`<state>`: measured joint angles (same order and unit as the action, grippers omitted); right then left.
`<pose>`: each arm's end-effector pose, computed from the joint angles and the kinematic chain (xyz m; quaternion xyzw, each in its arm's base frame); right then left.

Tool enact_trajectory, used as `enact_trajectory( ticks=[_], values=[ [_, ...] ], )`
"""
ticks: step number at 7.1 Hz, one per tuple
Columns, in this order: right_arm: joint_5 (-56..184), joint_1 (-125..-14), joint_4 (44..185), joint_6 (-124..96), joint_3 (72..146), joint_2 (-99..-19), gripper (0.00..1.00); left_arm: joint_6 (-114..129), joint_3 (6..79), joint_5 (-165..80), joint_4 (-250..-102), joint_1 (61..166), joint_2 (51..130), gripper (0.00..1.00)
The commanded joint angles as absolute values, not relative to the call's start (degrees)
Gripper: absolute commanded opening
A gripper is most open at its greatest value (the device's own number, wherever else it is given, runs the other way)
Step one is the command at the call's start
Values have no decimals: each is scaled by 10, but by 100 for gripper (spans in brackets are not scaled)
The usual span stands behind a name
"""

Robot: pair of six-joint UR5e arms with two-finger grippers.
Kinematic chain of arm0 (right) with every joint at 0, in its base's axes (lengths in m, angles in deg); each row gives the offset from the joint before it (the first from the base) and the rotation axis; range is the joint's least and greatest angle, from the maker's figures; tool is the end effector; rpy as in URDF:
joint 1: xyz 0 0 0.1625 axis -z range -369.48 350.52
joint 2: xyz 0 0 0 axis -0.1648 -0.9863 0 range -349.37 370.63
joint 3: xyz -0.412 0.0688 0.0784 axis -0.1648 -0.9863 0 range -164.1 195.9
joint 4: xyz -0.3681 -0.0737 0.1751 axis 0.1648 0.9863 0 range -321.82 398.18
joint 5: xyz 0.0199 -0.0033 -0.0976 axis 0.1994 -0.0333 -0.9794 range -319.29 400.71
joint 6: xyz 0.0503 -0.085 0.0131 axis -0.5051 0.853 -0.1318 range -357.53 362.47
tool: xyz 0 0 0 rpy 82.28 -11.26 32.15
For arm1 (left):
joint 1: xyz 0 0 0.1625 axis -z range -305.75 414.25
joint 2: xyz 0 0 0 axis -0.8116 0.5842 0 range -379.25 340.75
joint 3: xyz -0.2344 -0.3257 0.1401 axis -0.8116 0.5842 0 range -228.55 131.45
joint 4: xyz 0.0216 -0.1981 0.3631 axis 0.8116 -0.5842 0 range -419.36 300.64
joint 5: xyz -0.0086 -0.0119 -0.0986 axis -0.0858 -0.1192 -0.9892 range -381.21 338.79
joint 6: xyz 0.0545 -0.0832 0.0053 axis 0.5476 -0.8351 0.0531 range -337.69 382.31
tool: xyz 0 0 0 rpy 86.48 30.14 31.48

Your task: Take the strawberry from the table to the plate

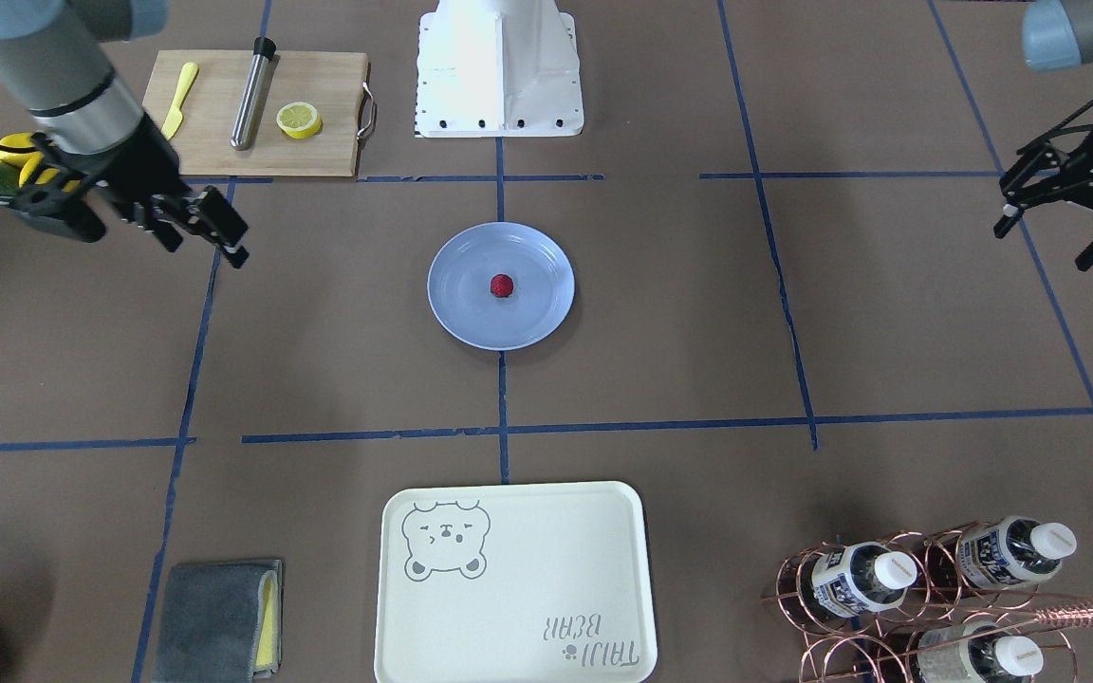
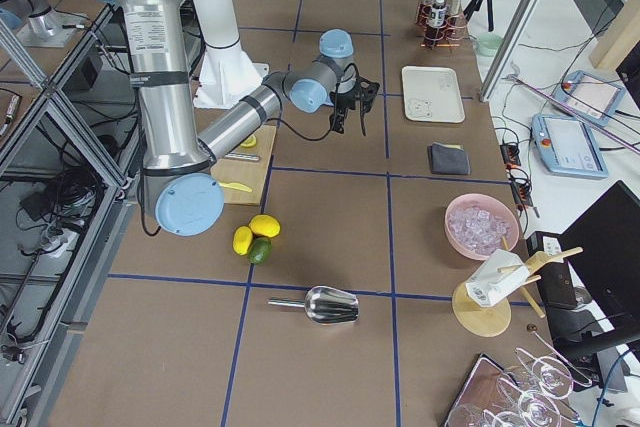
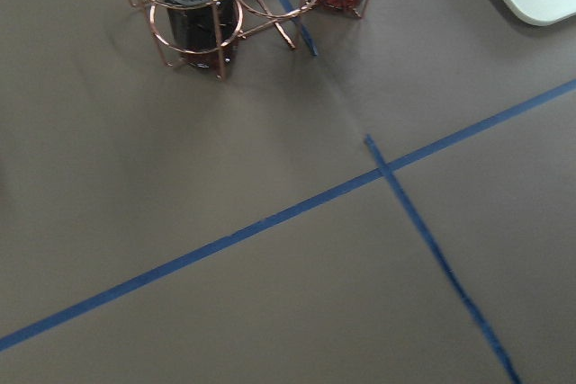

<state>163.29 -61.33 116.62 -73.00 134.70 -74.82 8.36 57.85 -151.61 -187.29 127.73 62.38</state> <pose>-0.2407 -0.4354 0.3595 -0.0162 -0.4488 0.1822 0.8747 0.0621 -0.4512 0.5093 0.2701 0.4030 0.1542 0.8607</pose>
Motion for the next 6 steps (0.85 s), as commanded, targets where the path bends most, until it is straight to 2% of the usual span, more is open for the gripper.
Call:
enact_trajectory(
  ticks=[1, 3, 4, 6],
  values=[
    [1716, -760, 1174, -492, 1344, -837, 100, 190, 568, -1566, -1747, 1341, 639, 100],
    [1749, -870, 1175, -289, 1337, -929, 100, 259, 587, -1570, -1557, 1365, 716, 100],
    [1753, -908, 1175, -190, 1325, -971, 100, 271, 588, -1570, -1512, 1378, 728, 100],
    [1783, -958, 1176, -37, 1261, -985, 100, 271, 598, -1566, -1486, 1390, 689, 100]
  ],
)
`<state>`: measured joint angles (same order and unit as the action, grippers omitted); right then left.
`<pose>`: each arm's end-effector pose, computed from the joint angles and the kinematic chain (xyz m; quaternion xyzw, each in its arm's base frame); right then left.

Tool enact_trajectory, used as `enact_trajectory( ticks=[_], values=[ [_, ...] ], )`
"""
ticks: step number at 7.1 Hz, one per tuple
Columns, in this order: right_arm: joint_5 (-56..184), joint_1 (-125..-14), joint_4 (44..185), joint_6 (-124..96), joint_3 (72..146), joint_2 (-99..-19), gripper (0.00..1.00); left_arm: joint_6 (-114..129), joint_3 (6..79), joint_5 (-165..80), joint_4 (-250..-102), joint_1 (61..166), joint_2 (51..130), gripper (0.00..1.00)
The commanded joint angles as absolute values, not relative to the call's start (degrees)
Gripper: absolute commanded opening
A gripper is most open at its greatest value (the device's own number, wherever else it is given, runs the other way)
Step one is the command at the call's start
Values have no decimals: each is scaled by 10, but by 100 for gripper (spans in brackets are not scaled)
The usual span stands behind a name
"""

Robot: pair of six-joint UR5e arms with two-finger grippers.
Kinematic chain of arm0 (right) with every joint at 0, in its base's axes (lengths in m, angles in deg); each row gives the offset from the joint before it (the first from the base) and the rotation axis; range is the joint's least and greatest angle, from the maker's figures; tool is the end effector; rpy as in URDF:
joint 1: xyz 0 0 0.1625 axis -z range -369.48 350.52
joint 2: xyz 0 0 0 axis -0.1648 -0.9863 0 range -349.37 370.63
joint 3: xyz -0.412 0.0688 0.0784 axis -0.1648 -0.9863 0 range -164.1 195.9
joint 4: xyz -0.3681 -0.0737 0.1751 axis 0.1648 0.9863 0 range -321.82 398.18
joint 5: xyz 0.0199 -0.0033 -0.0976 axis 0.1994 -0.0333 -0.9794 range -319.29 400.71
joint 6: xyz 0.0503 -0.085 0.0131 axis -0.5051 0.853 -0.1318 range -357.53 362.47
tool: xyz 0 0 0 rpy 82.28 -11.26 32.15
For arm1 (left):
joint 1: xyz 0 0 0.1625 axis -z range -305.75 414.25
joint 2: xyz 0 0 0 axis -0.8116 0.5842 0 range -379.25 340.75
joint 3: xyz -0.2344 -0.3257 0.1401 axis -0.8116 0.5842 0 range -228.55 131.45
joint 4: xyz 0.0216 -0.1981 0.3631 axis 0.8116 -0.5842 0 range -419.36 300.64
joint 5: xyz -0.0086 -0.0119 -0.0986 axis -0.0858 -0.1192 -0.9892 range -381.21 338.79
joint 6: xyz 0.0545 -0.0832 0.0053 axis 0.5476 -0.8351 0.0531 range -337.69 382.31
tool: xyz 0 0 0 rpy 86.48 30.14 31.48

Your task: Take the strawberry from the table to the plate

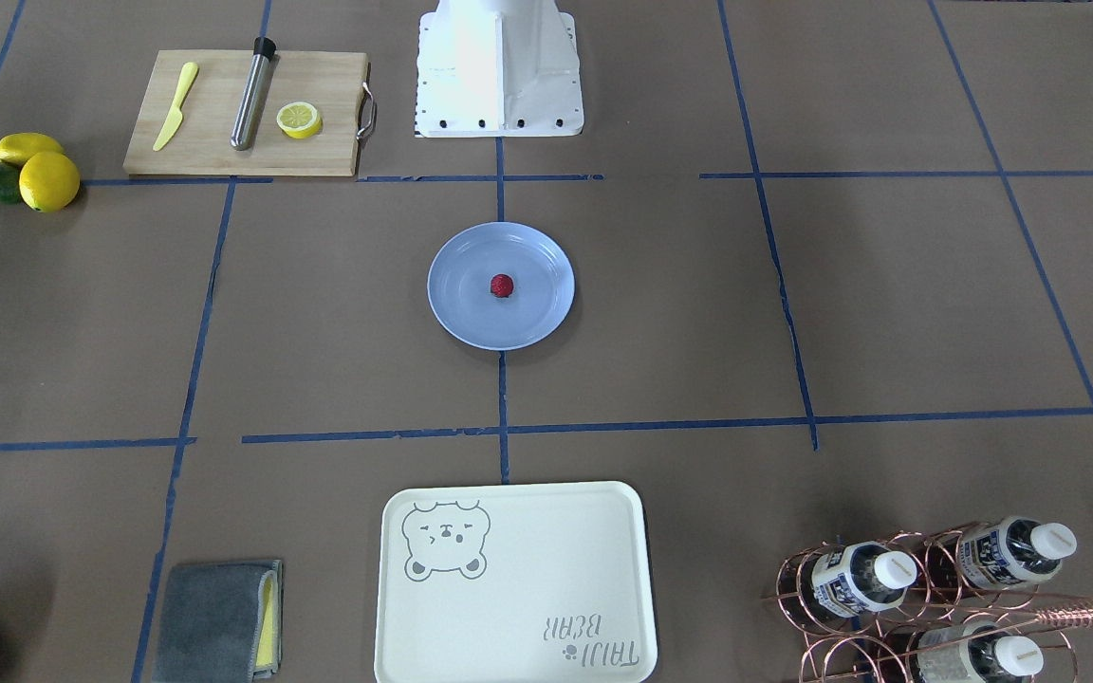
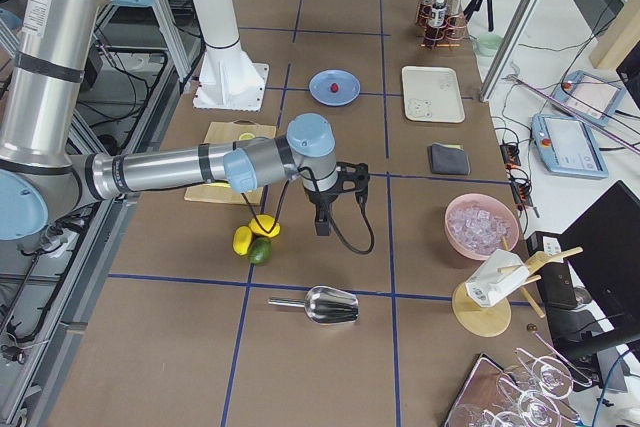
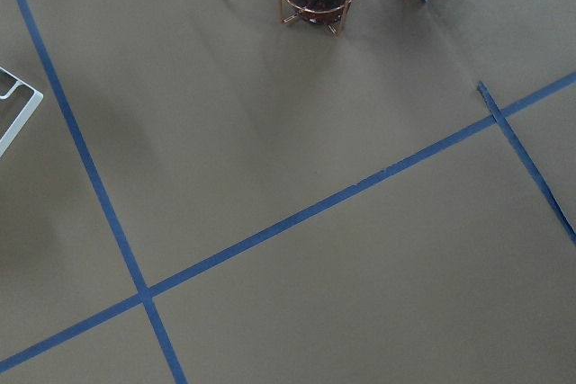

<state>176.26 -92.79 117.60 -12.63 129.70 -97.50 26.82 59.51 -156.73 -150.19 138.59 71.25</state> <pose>0.0183 -0.3779 0.5666 0.0557 -0.4010 0.0123 0.9143 -0.0133 -0.4964 0.4954 0.1515 0.3829 0.1455 0.8996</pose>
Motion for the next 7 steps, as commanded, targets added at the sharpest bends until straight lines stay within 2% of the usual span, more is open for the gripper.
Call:
enact_trajectory(
  ticks=[1, 3, 7],
  values=[
    [1788, -958, 1176, -34, 1256, -985, 100, 271, 582, -1566, -1502, 1388, 686, 100],
    [1789, -958, 1176, -33, 1256, -990, 100, 322, 546, -1566, -1568, 1394, 680, 100],
    [1796, -957, 1170, -41, 1258, -1011, 100, 286, 568, -1571, -1571, 1393, 650, 100]
  ],
)
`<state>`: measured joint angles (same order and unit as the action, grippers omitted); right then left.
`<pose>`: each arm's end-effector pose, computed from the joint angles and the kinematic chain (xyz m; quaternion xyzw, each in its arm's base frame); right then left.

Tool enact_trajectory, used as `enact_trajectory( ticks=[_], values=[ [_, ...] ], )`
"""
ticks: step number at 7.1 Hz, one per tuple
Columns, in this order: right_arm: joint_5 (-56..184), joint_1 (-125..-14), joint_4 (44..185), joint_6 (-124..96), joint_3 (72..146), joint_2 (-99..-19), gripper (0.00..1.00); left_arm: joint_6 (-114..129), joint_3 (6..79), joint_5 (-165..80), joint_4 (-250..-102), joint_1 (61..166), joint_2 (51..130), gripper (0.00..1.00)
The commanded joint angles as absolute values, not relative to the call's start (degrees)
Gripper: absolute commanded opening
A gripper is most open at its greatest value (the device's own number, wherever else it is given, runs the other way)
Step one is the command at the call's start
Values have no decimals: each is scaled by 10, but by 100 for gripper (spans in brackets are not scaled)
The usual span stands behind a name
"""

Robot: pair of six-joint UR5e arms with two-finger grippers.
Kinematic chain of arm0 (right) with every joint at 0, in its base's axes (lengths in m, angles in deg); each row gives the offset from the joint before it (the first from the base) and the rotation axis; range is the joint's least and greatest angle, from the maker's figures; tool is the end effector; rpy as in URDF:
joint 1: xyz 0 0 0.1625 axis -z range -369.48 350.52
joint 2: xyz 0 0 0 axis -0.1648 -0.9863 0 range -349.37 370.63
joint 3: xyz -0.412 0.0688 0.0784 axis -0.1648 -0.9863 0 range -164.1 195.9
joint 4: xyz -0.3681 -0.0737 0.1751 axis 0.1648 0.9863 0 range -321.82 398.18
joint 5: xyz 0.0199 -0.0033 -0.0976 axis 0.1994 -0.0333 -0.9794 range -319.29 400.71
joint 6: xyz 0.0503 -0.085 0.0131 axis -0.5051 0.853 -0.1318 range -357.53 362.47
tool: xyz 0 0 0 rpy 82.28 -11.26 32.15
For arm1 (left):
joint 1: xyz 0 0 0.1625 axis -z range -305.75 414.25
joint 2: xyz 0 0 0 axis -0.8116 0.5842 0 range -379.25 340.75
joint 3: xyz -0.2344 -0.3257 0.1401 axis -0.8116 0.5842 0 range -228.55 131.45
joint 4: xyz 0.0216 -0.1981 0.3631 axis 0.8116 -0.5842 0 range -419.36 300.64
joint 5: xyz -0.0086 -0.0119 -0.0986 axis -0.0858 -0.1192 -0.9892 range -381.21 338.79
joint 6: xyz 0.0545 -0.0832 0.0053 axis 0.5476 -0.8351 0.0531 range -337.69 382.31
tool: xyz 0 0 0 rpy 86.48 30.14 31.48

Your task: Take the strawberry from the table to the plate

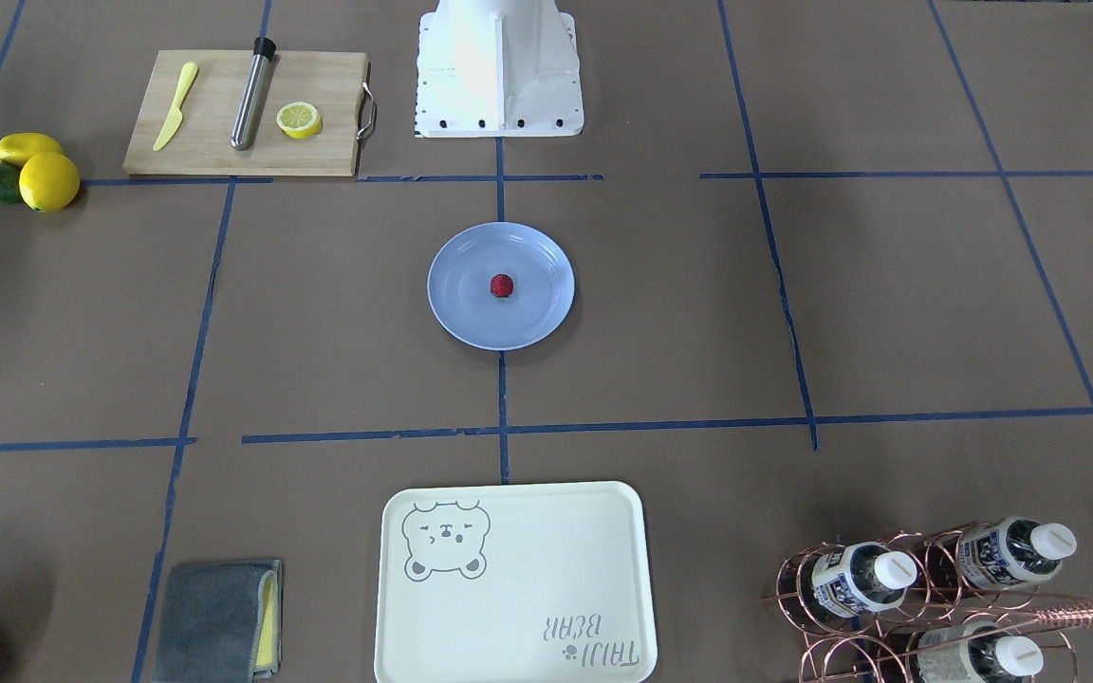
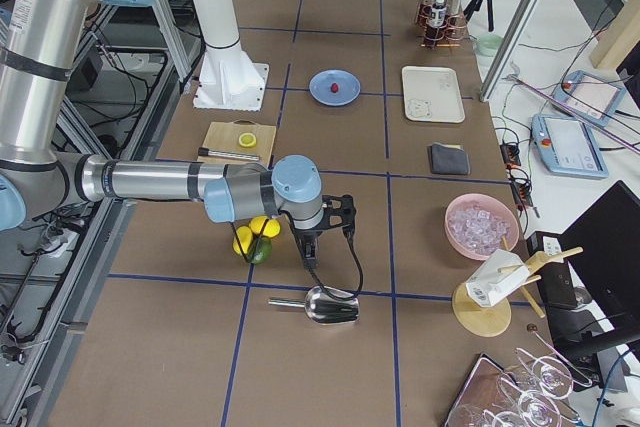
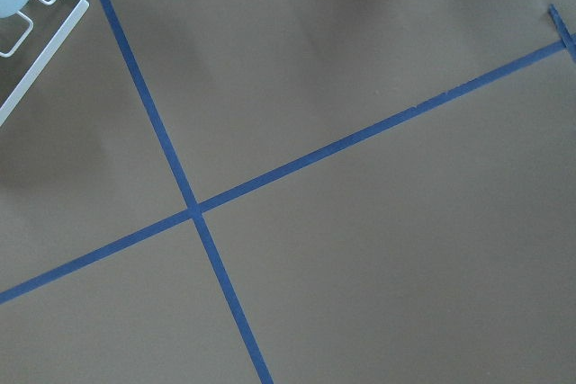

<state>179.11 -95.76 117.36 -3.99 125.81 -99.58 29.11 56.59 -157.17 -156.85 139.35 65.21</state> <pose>0.0356 -0.3585 0.6101 0.0472 -0.4140 -0.0160 0.9089 -0.0221 -0.4648 0.5570 0.1433 0.3837 0.1505 0.8998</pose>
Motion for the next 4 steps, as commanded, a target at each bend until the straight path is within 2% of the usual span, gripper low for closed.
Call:
enact_trajectory(
  ticks=[1, 4],
  values=[
    [1795, -957, 1170, -42, 1257, -1008, 100, 288, 571, -1571, -1571, 1392, 648, 100],
    [1789, -957, 1167, -40, 1230, -986, 100, 287, 571, -1573, -1582, 1389, 627, 100]
  ],
)
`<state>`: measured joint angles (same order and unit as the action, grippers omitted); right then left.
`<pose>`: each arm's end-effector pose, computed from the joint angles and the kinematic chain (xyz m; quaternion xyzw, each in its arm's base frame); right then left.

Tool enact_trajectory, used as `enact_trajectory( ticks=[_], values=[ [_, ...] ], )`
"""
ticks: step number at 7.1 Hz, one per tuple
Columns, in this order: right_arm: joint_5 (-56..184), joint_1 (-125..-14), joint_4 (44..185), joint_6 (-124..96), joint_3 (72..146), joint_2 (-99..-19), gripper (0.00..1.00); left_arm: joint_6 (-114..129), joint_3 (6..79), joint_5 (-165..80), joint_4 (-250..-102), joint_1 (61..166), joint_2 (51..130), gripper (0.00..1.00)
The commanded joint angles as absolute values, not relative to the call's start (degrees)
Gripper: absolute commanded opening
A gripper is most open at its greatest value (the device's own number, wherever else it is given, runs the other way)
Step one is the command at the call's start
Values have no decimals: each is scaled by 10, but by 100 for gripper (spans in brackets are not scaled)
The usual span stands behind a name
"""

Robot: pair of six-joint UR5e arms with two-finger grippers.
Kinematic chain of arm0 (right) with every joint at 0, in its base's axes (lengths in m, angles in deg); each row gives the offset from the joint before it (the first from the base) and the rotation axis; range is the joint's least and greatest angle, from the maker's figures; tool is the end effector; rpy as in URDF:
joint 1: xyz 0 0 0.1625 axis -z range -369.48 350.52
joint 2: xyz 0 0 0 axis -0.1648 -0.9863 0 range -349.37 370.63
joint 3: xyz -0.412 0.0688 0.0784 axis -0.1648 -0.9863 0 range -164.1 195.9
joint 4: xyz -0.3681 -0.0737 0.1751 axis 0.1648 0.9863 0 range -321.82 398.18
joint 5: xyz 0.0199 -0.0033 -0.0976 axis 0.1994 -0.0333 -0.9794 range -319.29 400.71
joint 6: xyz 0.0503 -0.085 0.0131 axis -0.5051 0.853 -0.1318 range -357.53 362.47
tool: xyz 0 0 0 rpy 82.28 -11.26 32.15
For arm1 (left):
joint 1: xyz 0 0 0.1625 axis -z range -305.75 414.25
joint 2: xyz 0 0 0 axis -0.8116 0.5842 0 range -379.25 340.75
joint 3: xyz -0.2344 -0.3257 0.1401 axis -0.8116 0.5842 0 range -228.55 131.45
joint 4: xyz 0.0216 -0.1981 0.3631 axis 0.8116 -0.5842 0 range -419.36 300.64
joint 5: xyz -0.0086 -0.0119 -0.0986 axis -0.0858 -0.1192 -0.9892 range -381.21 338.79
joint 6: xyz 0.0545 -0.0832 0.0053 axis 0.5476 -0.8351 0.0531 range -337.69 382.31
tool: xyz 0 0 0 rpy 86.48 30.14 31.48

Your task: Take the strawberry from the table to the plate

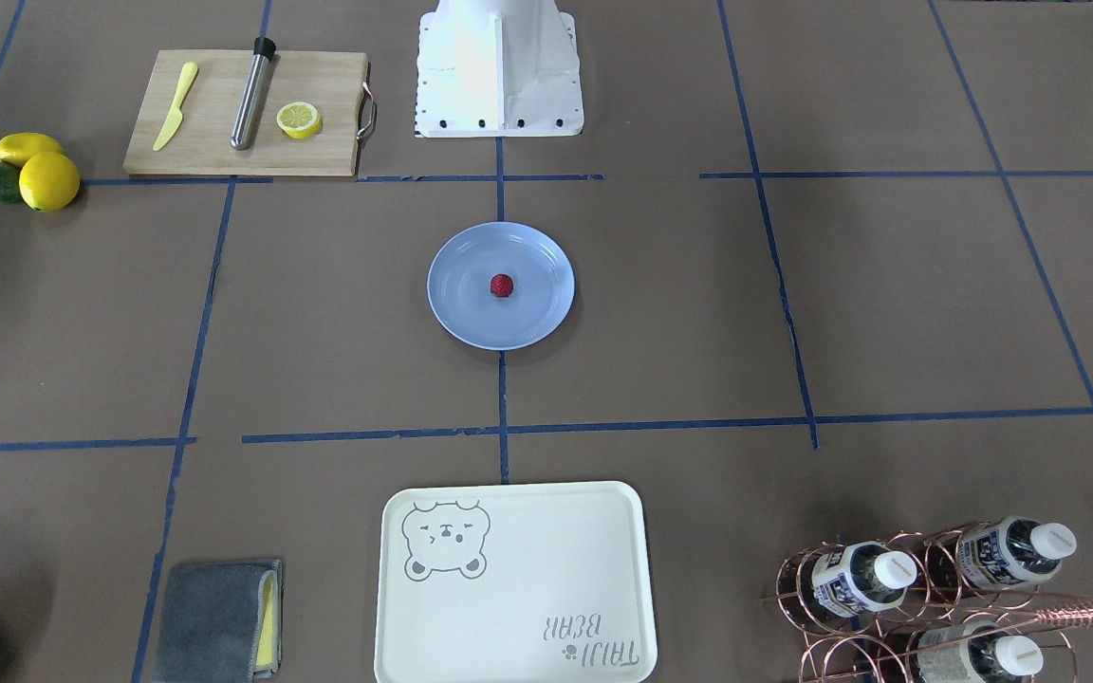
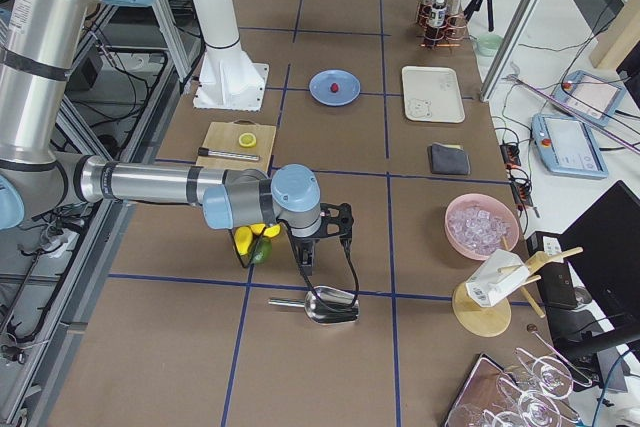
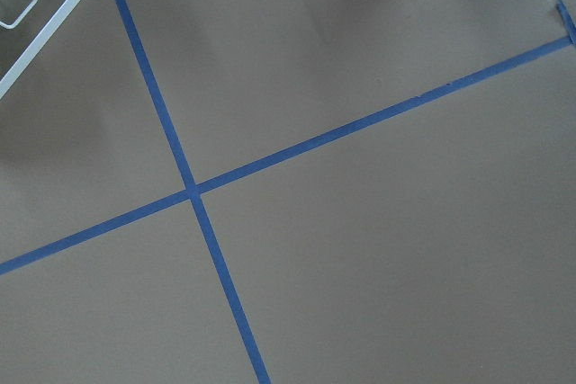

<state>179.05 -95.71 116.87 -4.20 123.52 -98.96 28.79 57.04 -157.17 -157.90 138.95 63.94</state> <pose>0.0352 -0.3617 0.6254 0.0370 -0.4132 -0.0104 0.9098 -0.0196 -0.4567 0.5611 0.1427 0.3845 0.1519 0.8993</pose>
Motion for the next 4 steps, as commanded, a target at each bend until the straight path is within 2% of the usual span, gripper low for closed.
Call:
enact_trajectory(
  ticks=[1, 4],
  values=[
    [1787, -957, 1167, -38, 1230, -978, 100, 288, 566, -1573, -1584, 1388, 626, 100],
    [1789, -957, 1170, -42, 1231, -968, 100, 289, 566, -1573, -1631, 1389, 619, 100]
  ],
)
